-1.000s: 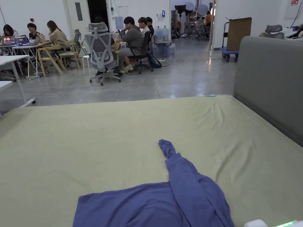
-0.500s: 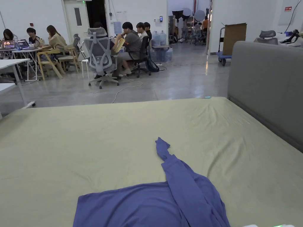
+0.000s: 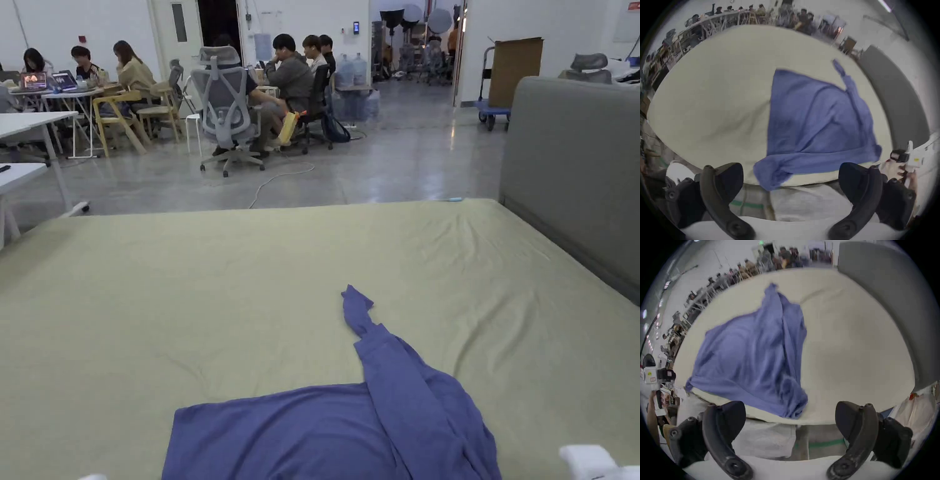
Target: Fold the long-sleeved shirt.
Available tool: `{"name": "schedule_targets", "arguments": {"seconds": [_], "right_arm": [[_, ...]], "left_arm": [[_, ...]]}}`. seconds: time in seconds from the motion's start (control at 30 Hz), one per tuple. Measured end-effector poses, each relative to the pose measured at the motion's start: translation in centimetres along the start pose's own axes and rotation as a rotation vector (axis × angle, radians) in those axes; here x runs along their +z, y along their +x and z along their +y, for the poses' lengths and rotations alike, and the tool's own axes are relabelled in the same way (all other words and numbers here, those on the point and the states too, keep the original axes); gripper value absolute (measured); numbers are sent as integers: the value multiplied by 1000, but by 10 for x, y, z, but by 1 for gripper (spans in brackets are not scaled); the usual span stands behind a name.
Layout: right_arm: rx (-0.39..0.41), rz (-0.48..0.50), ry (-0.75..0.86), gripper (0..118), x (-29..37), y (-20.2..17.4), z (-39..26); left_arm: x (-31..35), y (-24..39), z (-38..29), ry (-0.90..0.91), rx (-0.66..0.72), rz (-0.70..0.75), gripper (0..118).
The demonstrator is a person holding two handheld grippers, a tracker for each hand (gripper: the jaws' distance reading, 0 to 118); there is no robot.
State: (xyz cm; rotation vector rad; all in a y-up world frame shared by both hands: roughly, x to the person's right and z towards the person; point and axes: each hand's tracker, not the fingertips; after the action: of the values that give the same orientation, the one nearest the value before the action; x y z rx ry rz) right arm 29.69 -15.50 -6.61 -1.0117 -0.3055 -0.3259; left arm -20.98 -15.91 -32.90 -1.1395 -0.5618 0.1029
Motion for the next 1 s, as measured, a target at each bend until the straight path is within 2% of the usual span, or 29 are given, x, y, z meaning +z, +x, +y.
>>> {"name": "schedule_targets", "arguments": {"seconds": [0.03, 0.07, 0.1, 0.13, 0.17, 0.2, 0.27, 0.3, 0.37, 0.43, 0.57, 0.73, 0.87, 0.9, 0.93, 0.97, 1.0], "right_arm": [[-15, 17, 12, 111, 8, -1, 1], [-38, 36, 14, 111, 14, -2, 2], [-60, 58, 14, 111, 15, -2, 1], [-85, 75, 4, 106, 13, -4, 1], [-99, 86, 2, 88, 11, -6, -2], [-92, 92, 3, 63, 8, -8, -5], [-93, 60, 0, 27, -5, -17, -9], [-103, 34, 0, 0, -11, -18, -14], [-65, 61, -19, 0, -20, -18, -13], [-70, 78, -22, 0, -30, -21, -7], [-42, 57, -20, 0, -42, -27, 16], [-32, 70, -14, 0, -60, -34, 44], [-45, 63, -1, 0, -61, -39, 47], [-63, 70, -5, 0, -61, -35, 44], [-74, 73, -18, 0, -61, -38, 42], [-82, 73, -34, 0, -61, -35, 38], [-87, 65, -43, 0, -61, -31, 35]], "left_arm": [[4, 4, -1, -15, -7, 9, 112], [5, 11, -4, -18, -20, 33, 98], [5, 20, -7, -23, -71, 106, 46], [3, 28, -9, -9, -123, 152, 0], [-6, 35, -13, -4, -159, 194, 0], [-11, 38, -14, 3, -152, 185, 0], [-17, 42, -9, -33, -109, 88, 0], [-20, 43, -6, -33, -74, 56, 0], [-22, 48, 4, -24, -66, 62, 0], [-24, 53, 15, -11, -95, 72, 0], [-31, 58, 35, 16, -103, 86, 0], [-47, 58, 54, 27, -79, 60, 0], [-79, 42, 97, 32, -71, 69, 2], [-89, 35, 115, 64, -52, 63, 41], [-101, 29, 131, 86, -32, 81, 93], [-119, 24, 151, 75, -23, 121, 118], [-135, 15, 167, 105, -4, 177, 110]]}}
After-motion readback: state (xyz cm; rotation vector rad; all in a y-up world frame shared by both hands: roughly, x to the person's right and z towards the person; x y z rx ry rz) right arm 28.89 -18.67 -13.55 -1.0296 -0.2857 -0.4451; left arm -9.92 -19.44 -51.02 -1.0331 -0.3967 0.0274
